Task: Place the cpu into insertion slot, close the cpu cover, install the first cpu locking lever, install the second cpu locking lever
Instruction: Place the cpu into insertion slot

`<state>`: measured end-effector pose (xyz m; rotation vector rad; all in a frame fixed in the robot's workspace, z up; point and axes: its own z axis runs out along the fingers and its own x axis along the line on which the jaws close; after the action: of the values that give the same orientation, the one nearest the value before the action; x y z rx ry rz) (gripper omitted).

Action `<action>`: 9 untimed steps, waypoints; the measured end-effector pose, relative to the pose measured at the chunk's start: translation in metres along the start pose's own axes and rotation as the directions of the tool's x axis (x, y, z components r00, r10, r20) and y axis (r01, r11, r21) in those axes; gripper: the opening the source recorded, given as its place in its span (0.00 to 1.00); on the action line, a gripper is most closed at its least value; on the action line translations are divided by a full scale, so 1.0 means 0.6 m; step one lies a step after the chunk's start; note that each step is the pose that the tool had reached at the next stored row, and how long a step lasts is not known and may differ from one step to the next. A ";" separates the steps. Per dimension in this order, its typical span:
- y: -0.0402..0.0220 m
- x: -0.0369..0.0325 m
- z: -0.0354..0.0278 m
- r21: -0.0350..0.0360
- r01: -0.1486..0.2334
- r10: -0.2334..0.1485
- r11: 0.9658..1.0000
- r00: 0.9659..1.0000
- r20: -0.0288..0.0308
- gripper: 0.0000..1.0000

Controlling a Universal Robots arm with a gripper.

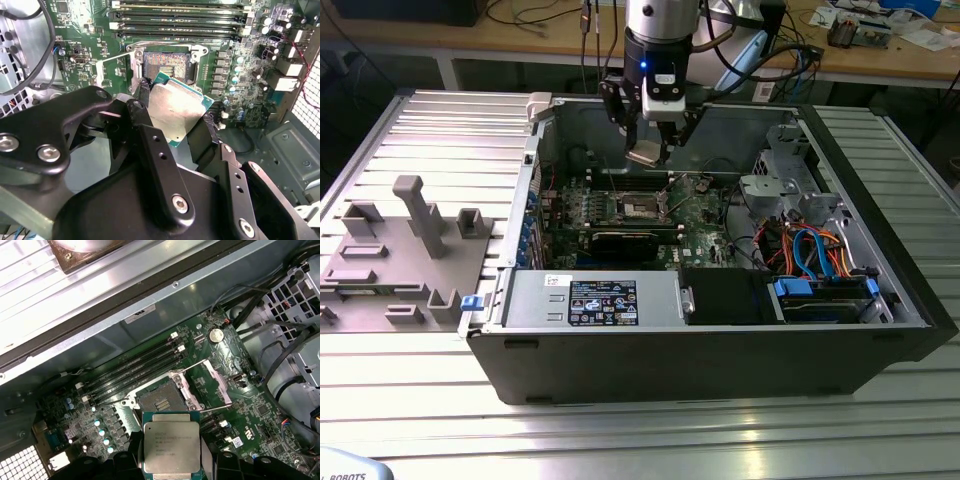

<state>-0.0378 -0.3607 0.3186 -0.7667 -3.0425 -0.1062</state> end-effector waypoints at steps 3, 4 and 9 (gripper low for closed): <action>0.000 0.000 0.000 0.000 -0.007 0.007 1.000 1.000 0.000 0.55; 0.000 0.000 0.000 0.000 -0.011 0.011 1.000 1.000 0.001 0.55; 0.000 0.000 0.000 0.000 -0.024 0.024 1.000 1.000 0.002 0.55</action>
<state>-0.0378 -0.3607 0.3186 -0.8038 -3.0338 -0.1063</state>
